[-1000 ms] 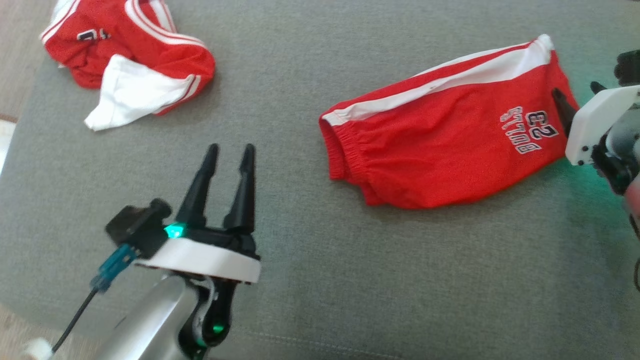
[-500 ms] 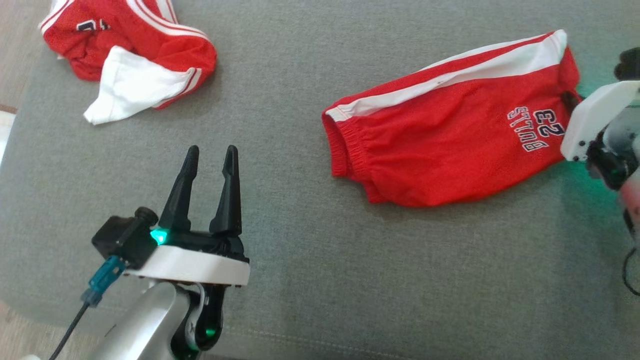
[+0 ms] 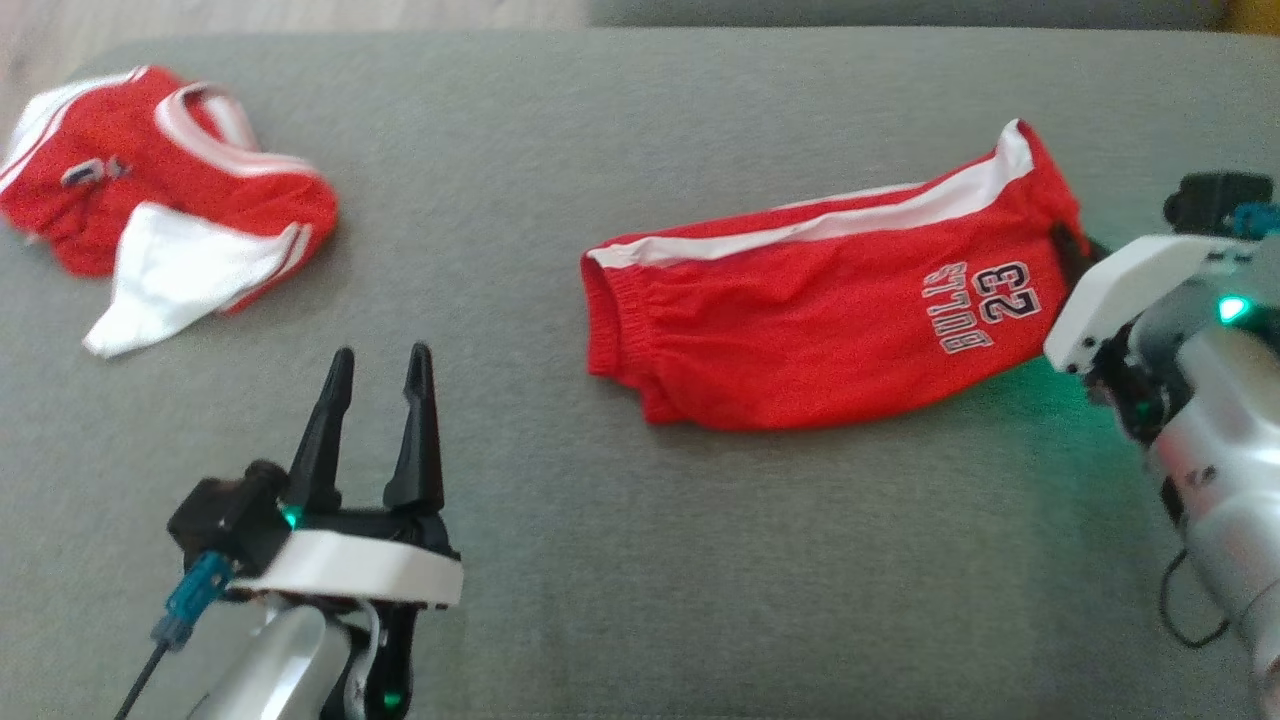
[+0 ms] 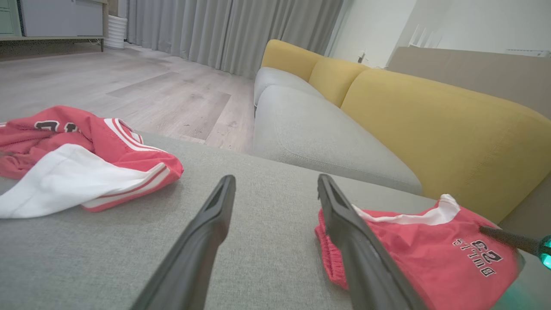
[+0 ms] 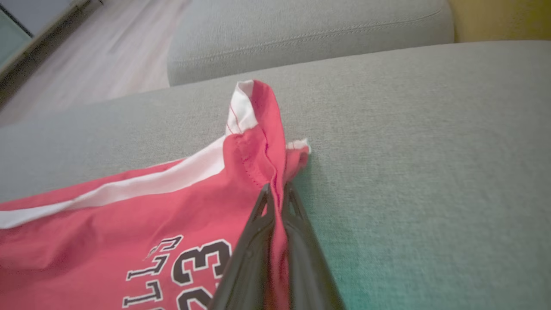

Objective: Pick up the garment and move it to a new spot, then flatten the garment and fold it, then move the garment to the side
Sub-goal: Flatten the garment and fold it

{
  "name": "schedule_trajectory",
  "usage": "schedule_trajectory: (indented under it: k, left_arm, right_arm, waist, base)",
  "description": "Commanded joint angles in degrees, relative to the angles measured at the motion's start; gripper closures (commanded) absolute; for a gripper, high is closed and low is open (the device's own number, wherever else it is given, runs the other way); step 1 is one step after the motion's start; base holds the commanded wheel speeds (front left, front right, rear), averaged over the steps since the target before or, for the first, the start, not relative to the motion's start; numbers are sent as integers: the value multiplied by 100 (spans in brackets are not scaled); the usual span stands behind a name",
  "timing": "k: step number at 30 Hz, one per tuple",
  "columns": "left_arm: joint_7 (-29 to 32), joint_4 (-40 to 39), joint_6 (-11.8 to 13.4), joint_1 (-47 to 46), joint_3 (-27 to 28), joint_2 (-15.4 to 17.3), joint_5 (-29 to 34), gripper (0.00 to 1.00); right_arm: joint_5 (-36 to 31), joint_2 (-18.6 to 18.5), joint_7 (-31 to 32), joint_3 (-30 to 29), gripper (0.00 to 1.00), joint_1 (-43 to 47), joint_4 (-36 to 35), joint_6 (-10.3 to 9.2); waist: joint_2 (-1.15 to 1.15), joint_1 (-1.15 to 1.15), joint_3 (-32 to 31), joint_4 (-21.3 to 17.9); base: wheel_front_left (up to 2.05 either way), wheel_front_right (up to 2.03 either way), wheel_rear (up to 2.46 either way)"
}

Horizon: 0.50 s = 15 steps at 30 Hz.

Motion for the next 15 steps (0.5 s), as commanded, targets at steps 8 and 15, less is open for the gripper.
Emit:
schedule_trajectory:
  k: [8, 15]
  left_arm:
    - [-60, 168, -36, 209, 445, 139, 192, 0]
    - [-60, 272, -87, 435, 580, 63, 288, 0]
  right_arm:
    - [335, 232, -539, -130, 100, 669, -521, 42]
    - [429, 196, -671, -226, 100, 1047, -755, 42]
  waist:
    - [0, 1, -421, -868]
    - [0, 1, -405, -952]
  base:
    - [0, 0, 0]
    - [0, 0, 0]
